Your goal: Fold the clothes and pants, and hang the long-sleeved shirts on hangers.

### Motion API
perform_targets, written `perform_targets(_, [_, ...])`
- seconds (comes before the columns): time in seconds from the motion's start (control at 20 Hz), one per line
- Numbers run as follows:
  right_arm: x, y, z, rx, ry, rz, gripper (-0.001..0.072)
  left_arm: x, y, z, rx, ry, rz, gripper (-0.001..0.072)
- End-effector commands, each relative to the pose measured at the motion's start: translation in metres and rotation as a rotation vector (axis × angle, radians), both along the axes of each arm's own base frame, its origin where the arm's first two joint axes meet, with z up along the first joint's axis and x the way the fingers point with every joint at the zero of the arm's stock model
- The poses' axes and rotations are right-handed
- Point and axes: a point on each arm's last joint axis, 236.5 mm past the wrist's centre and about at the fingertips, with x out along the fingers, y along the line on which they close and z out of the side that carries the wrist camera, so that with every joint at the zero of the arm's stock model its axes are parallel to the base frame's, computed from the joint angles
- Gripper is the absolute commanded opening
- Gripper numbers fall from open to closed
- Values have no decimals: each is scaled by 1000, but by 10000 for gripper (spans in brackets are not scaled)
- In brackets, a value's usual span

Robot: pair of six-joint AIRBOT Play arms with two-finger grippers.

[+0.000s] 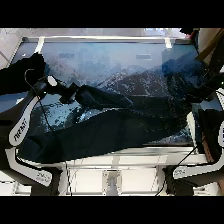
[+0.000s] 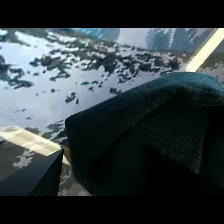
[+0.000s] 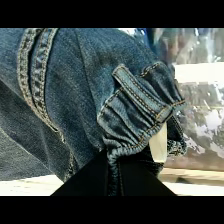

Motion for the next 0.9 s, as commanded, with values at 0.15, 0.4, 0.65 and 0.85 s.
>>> perform_targets(0.15, [1,2,1,8,-4,1,50,11,-7,-4,-13,-43,1,21])
perform_targets(0.4, [-11,-18,29,-84,-59,13,48,24,33,60,82,-244,-138,21])
perform_targets(0.65, [-51,-41,104,-175,-208,-89,49,-16,83,182,336,-475,-395,20])
perform_targets(0.85, [-78,-34,150,-226,-310,-120,49,-73,150,226,749,-328,-528,20])
